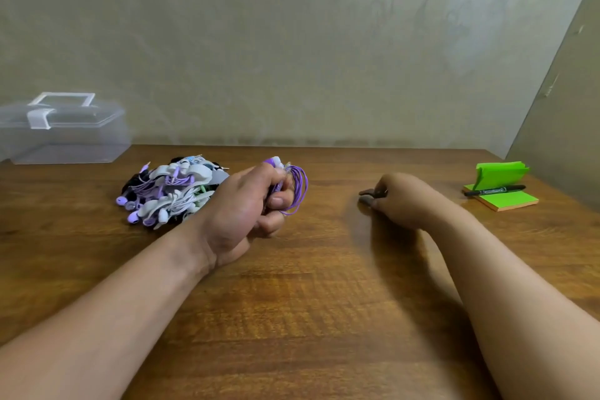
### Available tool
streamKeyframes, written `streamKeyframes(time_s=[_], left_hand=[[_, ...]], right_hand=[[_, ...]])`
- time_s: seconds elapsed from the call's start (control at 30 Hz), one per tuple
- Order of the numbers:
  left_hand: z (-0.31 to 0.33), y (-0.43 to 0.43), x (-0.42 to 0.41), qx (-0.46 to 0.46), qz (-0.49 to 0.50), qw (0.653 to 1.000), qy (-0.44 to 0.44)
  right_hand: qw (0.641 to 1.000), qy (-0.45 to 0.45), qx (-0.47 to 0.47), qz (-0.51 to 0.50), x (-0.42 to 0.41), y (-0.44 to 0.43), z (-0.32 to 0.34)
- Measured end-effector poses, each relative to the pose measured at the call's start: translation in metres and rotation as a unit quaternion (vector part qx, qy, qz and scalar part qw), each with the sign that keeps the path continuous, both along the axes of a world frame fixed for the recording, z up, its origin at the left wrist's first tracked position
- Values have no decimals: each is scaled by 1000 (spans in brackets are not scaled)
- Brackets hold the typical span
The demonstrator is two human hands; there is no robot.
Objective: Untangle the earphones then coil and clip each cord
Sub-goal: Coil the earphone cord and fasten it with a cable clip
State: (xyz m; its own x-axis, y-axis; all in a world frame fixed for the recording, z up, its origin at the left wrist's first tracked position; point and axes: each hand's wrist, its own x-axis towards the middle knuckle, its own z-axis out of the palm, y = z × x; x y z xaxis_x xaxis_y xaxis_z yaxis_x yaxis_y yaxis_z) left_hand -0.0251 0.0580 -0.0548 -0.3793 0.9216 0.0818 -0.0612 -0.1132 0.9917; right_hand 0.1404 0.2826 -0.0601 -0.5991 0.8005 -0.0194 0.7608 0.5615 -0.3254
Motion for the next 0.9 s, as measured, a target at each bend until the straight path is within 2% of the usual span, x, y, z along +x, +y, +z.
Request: streamKeyframes(time_s=[0.03, 0.07, 0.1, 0.13, 0.2, 0.27, 0.37, 0.43, 0.63, 0.9], left_hand=[[0, 0, -2, 4, 5, 1000, -3], [0, 0, -3, 9, 10, 1000, -5], [-1, -1, -4, 17, 17, 1000, -6], [0, -1, -6, 29, 25, 999, -7], [2, -1, -8, 63, 43, 997, -10], [6, -1, -10, 96, 61, 994, 5], [10, -1, -11, 107, 80, 990, 47], [9, -1, -10, 104, 82, 989, 63], [5, 4, 0, 146, 59, 984, 87], [2, 1, 10, 176, 30, 974, 139]], right_hand=[[1000, 5, 0, 13, 0, -8, 2], [998, 51, -22, 24, 3, -14, 3], [987, 135, -81, 36, 4, -25, 6], [956, 232, -171, 54, 4, -40, 11], [842, 378, -367, 118, -1, -74, 19], [757, 422, -468, 172, -13, -106, 26], [699, 418, -543, 203, -26, -131, 32], [687, 416, -565, 188, -27, -134, 32], [684, 447, -563, 125, -27, -129, 29], [684, 462, -548, 136, -26, -124, 28]])
